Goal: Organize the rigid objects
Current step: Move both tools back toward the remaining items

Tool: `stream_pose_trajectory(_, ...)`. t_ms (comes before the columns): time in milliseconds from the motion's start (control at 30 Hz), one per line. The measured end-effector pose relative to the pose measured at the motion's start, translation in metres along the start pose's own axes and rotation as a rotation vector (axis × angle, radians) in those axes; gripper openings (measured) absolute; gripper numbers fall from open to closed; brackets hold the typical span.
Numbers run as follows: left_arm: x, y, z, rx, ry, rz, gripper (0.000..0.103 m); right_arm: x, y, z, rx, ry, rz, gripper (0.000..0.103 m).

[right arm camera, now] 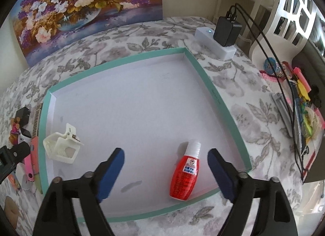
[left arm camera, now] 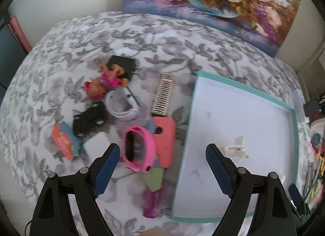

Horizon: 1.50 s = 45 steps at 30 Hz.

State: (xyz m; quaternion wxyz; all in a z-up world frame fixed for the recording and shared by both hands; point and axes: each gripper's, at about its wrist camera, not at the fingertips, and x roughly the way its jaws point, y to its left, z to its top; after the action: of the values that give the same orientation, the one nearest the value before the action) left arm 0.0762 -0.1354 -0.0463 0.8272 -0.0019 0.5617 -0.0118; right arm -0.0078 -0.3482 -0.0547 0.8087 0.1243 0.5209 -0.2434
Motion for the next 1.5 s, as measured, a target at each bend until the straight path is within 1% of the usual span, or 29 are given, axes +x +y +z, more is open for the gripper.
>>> stream_pose_trajectory(67,-0.002,0.005,0.001,-0.009,-0.010,0.027,0.094,0.000,0.001,0.000,0.006,0.000,0.013,0.102)
stream_pose_trajectory(100,-0.002,0.007,0.002,-0.012,-0.016,0.037,0.095,0.000,0.001,-0.001,0.009,-0.003,0.021,0.103)
stream_pose_trajectory(233,-0.003,0.018,0.005,-0.040,-0.028,0.064,0.095,-0.001,0.003,-0.001,0.015,-0.010,0.044,0.103)
stream_pose_trajectory(400,-0.004,0.032,0.007,-0.097,-0.023,0.063,0.095,0.000,0.007,-0.002,0.000,-0.011,0.039,0.103)
stream_pose_trajectory(567,-0.011,0.043,0.010,-0.131,-0.038,0.061,0.095,-0.003,0.010,-0.002,-0.009,-0.006,0.049,0.103)
stream_pose_trajectory(633,-0.015,0.049,0.012,-0.146,-0.044,0.058,0.095,-0.007,0.010,-0.002,-0.005,-0.002,0.062,0.103)
stream_pose_trajectory(800,-0.025,0.069,0.018,-0.174,-0.059,0.072,0.095,-0.028,0.017,-0.002,-0.006,-0.042,0.107,0.103)
stream_pose_trajectory(933,-0.035,0.088,0.023,-0.171,-0.099,0.152,0.095,-0.036,0.037,-0.007,-0.035,-0.033,0.145,0.103)
stream_pose_trajectory(1000,-0.037,0.099,0.025,-0.175,-0.104,0.168,0.095,-0.038,0.050,-0.012,-0.066,-0.019,0.154,0.103)
stream_pose_trajectory(1233,-0.043,0.131,0.029,-0.162,-0.102,0.171,0.095,-0.046,0.096,-0.025,-0.155,0.006,0.211,0.103)
stream_pose_trajectory(1400,-0.046,0.155,0.030,-0.165,-0.101,0.182,0.095,-0.048,0.129,-0.034,-0.219,0.016,0.232,0.103)
stream_pose_trajectory(1500,-0.047,0.171,0.030,-0.170,-0.100,0.178,0.095,-0.046,0.145,-0.038,-0.239,0.033,0.265,0.103)
